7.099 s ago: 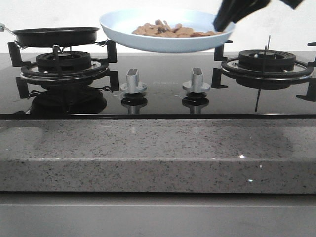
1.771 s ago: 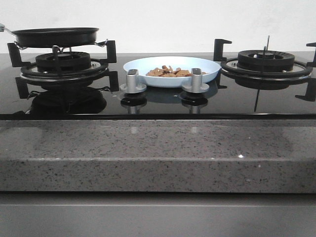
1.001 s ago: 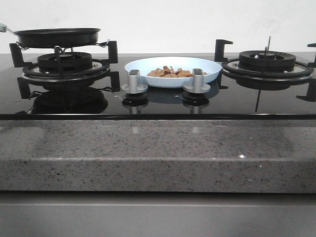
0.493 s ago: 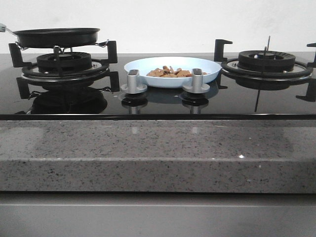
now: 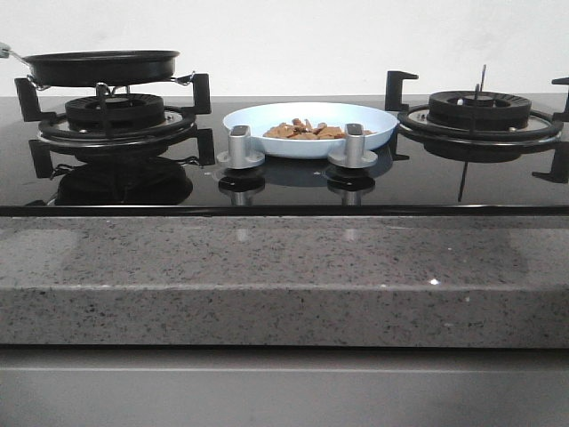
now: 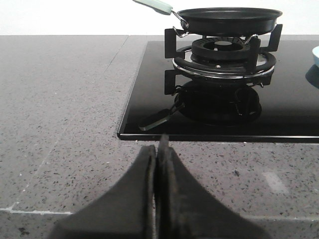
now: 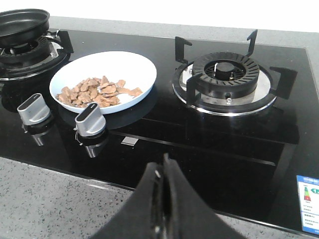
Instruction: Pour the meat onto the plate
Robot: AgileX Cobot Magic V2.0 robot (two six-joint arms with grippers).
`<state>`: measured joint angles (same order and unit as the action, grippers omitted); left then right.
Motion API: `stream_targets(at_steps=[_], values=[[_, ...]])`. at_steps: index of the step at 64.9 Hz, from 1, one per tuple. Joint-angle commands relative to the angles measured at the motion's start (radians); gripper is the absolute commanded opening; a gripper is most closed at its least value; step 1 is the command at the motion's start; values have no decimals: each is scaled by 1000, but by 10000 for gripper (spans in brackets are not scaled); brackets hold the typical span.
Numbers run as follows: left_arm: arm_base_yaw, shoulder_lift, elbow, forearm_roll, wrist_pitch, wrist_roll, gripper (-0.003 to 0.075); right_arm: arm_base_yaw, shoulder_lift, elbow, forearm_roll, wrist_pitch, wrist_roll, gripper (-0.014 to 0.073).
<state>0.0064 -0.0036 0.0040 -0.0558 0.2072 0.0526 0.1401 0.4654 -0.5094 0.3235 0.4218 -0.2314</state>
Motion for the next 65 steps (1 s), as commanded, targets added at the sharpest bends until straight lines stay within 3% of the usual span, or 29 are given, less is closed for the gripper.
stream_targets(at_steps=[1, 29, 46, 55, 65], values=[[1, -16, 6, -10, -84, 1, -20, -3, 5, -24, 8, -69, -9, -60], [1, -16, 6, -10, -84, 1, -20, 0, 5, -19, 8, -78, -9, -60], [1, -16, 6, -10, -84, 1, -20, -4, -37, 172, -30, -347, 15, -60], [1, -16, 6, -10, -84, 1, -20, -57, -141, 282, -58, -356, 27, -60], [1, -16, 6, -10, -84, 1, -20, -112, -278, 374, -126, -351, 141, -60]])
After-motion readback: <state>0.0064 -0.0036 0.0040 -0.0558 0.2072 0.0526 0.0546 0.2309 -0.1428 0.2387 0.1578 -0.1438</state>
